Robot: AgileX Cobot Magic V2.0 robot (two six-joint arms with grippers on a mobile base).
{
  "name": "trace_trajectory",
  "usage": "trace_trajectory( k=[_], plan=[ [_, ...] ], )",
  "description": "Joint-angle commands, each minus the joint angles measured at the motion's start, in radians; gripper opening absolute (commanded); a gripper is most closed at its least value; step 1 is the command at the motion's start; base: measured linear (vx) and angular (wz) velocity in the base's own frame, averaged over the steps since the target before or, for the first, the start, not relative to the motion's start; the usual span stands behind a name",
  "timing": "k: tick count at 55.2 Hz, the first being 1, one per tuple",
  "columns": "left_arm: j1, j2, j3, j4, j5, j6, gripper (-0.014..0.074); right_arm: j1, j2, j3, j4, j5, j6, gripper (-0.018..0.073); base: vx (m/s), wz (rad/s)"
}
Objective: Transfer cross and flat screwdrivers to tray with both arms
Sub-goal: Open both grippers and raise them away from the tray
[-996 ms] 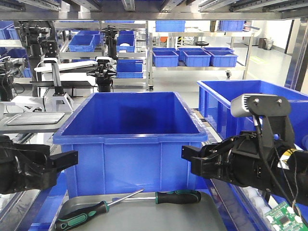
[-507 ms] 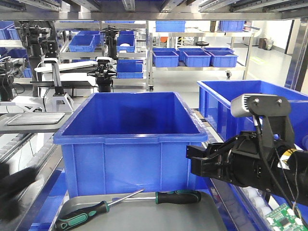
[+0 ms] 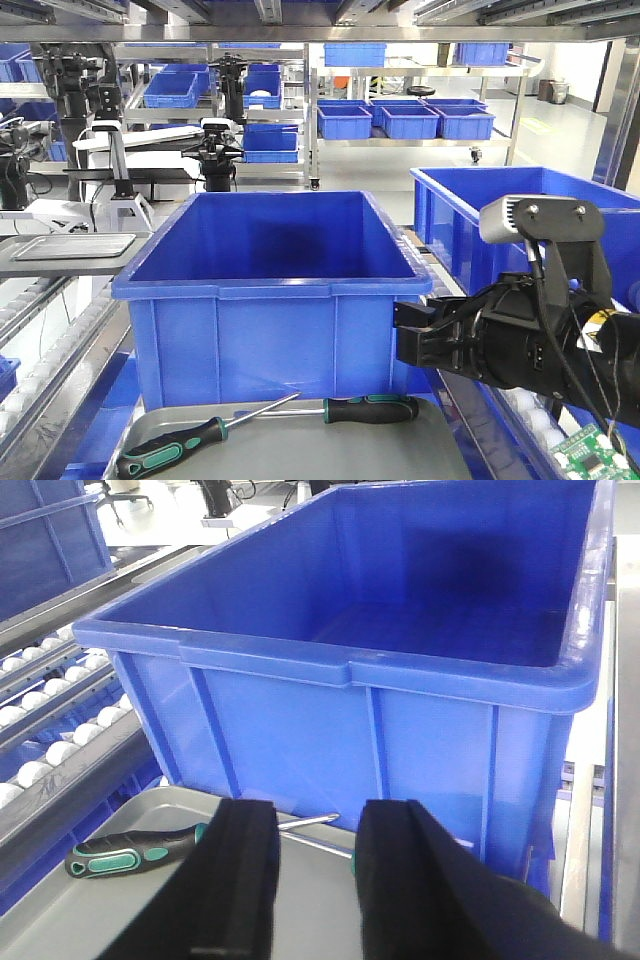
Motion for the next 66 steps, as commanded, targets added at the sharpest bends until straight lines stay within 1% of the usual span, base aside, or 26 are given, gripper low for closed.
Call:
trace_trajectory(
  k=[1,3,5,15,41,49,53,57,61,66],
  plan=[
    [0.008,-0.085,0.022,0.01,-0.013,-0.021,-0.0007,-0.006,-0.026,-0.03,-0.002,-0.072,-0.005,0.0272,0.0,0.0],
    [0.008,-0.128,0.012,0.01,0.046,-0.021,-0.0007,-0.006,-0.026,-0.03,-0.002,-0.071,-0.005,0.0267,0.0,0.0],
    [0.008,-0.161,0.013,0.01,0.081,-0.021,-0.0007,-0.006,-0.026,-0.03,-0.002,-0.071,-0.005,0.0263,0.0,0.0],
    [0.007,-0.13,0.016,0.004,0.138,-0.021,-0.0007,-0.006,-0.023,-0.03,-0.002,-0.059,-0.005,0.0247,0.0,0.0],
    [0.007,-0.129,0.016,0.004,0.148,-0.021,-0.0006,-0.006,-0.023,-0.03,-0.002,-0.058,-0.005,0.0244,0.0,0.0],
    [0.007,-0.129,0.016,0.004,0.148,-0.021,-0.0006,-0.006,-0.039,-0.023,-0.055,-0.066,-0.013,0.0244,0.0,0.0],
    [0.007,-0.129,0.016,0.004,0.148,-0.021,-0.0006,-0.006,-0.098,0.016,-0.077,-0.074,-0.013,0.0244,0.0,0.0],
    [0.007,-0.129,0.016,0.004,0.148,-0.021,-0.0006,-0.009,-0.193,0.092,-0.112,-0.102,-0.005,0.0244,0.0,0.0],
    [0.007,-0.129,0.016,0.004,0.148,-0.021,-0.0006,-0.052,-0.315,0.19,-0.137,-0.133,0.018,0.0244,0.0,0.0],
    [0.007,-0.129,0.016,0.004,0.148,-0.021,-0.0006,-0.168,-0.49,0.322,-0.145,-0.137,0.056,0.0244,0.0,0.0]
  ],
)
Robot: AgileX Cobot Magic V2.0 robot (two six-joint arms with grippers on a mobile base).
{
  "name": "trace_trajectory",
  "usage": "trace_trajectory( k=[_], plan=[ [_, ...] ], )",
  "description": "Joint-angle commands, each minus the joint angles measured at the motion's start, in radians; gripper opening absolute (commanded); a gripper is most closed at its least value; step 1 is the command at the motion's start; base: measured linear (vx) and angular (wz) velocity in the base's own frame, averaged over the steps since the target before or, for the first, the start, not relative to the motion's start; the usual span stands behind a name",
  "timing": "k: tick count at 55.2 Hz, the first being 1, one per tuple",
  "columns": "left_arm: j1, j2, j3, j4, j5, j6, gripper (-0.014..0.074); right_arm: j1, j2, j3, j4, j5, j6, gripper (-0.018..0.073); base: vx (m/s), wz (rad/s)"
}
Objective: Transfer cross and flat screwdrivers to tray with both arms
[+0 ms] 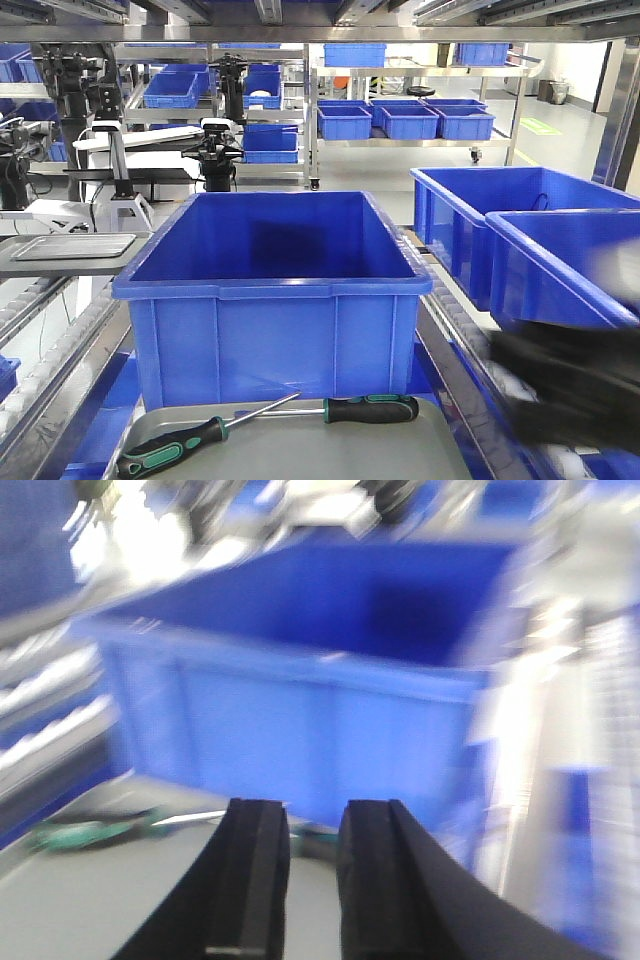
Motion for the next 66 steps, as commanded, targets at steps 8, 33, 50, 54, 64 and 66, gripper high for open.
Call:
trace_trajectory(
  k=[8,33,50,54,64,66],
  plan=[
    [-0.001,0.015,-0.023,-0.006,-0.055,-0.01,-0.0006,-0.282,-0.412,0.25,-0.098,-0.086,0.045,0.0244,0.0,0.0],
    [-0.001,0.016,-0.023,-0.006,-0.055,-0.01,-0.0006,-0.336,-0.859,0.731,-0.173,-0.068,0.158,0.0232,0.0,0.0],
    [-0.001,0.014,-0.023,-0.006,-0.055,-0.01,-0.0006,-0.253,-0.857,0.78,-0.262,-0.091,0.153,0.0054,0.0,0.0],
    [-0.001,0.014,-0.023,-0.006,-0.055,-0.01,-0.0006,-0.253,-0.857,0.78,-0.275,-0.09,0.158,-0.0012,0.0,0.0],
    [-0.001,0.014,-0.023,-0.006,-0.055,-0.01,-0.0006,-0.253,-0.856,0.78,-0.274,-0.088,0.165,-0.0012,0.0,0.0],
    [-0.001,0.014,-0.023,-0.006,-0.055,-0.01,-0.0006,-0.253,-0.856,0.78,-0.274,-0.088,0.165,-0.0012,0.0,0.0]
  ],
)
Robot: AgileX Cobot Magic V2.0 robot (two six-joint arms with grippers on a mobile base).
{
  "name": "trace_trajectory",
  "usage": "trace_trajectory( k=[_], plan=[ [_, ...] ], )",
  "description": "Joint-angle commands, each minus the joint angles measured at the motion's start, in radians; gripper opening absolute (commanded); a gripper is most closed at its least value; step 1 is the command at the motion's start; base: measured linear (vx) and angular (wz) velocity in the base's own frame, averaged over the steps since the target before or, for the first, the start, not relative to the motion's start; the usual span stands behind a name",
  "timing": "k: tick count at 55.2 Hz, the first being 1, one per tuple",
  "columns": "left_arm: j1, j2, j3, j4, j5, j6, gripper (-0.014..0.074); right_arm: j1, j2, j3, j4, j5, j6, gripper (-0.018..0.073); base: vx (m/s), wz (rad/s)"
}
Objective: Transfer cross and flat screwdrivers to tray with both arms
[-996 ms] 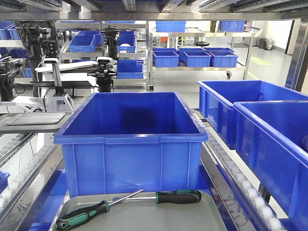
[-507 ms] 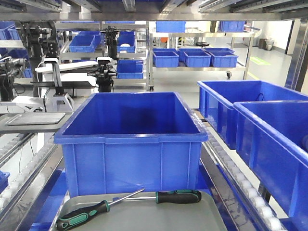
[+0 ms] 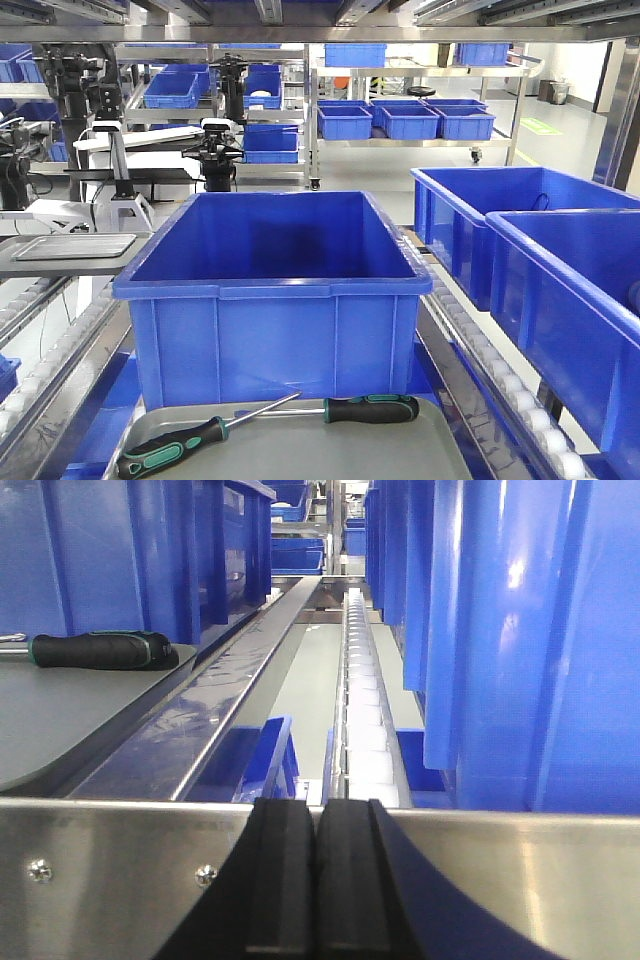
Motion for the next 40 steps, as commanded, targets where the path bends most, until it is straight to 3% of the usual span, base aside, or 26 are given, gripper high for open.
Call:
trace_trajectory(
  k=[1,40],
  plan=[
    [-0.001,0.014,-0.023,-0.006,-0.057,-0.01,-0.0006,0.003,-0.005,0.007,-0.007,-0.093,0.005,-0.0012,0.0,0.0],
    [-0.001,0.014,-0.023,-0.006,-0.057,-0.01,-0.0006,0.003,-0.005,0.007,-0.006,-0.089,0.0,-0.0012,0.0,0.0]
  ],
)
